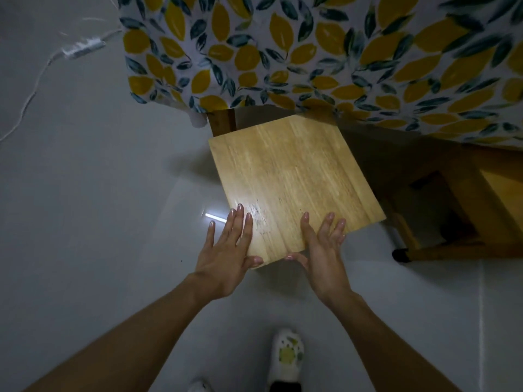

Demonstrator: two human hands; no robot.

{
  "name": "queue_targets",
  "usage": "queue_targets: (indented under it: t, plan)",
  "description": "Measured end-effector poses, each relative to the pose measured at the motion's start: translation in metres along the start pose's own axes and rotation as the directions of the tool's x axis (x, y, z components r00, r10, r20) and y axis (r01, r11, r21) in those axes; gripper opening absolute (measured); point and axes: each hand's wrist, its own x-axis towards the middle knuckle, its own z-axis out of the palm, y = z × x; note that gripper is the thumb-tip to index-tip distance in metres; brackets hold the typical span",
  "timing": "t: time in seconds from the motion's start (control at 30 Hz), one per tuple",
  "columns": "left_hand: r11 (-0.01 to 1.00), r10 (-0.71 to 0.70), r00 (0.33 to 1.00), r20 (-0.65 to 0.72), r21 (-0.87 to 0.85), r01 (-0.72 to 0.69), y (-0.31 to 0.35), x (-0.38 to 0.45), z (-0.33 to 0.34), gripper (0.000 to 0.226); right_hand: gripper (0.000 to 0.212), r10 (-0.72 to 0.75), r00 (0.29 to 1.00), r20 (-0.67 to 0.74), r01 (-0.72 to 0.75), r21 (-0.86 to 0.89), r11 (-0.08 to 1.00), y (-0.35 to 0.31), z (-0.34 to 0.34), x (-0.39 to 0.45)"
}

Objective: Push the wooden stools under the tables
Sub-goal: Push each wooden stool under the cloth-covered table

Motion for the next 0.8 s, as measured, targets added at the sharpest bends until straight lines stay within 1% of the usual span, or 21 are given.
queue_targets:
  t: [0.1, 0.23, 0.4, 0.5, 0.67, 0.77, 0.8]
  plan:
    - [1.000, 0.006, 1.000, -0.005, 0.026, -0.006, -0.007, 0.031, -0.019, 0.079, 0.093, 0.020, 1.000, 0.016, -0.020, 0.021, 1.000, -0.001, -0.014, 0.033]
    - [1.000, 0.015, 1.000, -0.022, 0.013, -0.014, -0.017, 0.075, -0.045, 0.080, 0.093, 0.015, 1.000, -0.005, -0.015, 0.065, 0.998, -0.002, -0.034, 0.078]
    - [1.000, 0.008, 0.999, -0.053, 0.007, -0.008, -0.015, 0.117, -0.068, 0.080, 0.091, -0.004, 1.000, 0.001, 0.004, 0.040, 0.999, 0.006, -0.060, 0.126]
    - [1.000, -0.009, 0.999, -0.041, -0.018, 0.008, -0.005, 0.134, -0.079, 0.080, 0.091, -0.008, 1.000, 0.015, 0.008, 0.028, 1.000, 0.015, -0.075, 0.146]
    - [0.999, -0.007, 1.000, 0.028, -0.035, 0.008, -0.002, 0.145, -0.093, 0.082, 0.093, 0.056, 0.995, 0.079, -0.053, -0.035, 0.998, 0.014, -0.091, 0.158]
    - [0.999, 0.018, 0.994, 0.104, -0.045, -0.013, -0.010, 0.142, -0.111, 0.078, 0.091, 0.110, 0.977, 0.181, -0.096, -0.084, 0.992, 0.007, -0.106, 0.155]
    - [0.999, 0.008, 0.995, 0.104, -0.053, -0.002, -0.012, 0.140, -0.120, 0.075, 0.089, 0.122, 0.971, 0.205, -0.107, -0.080, 0.991, 0.003, -0.114, 0.154]
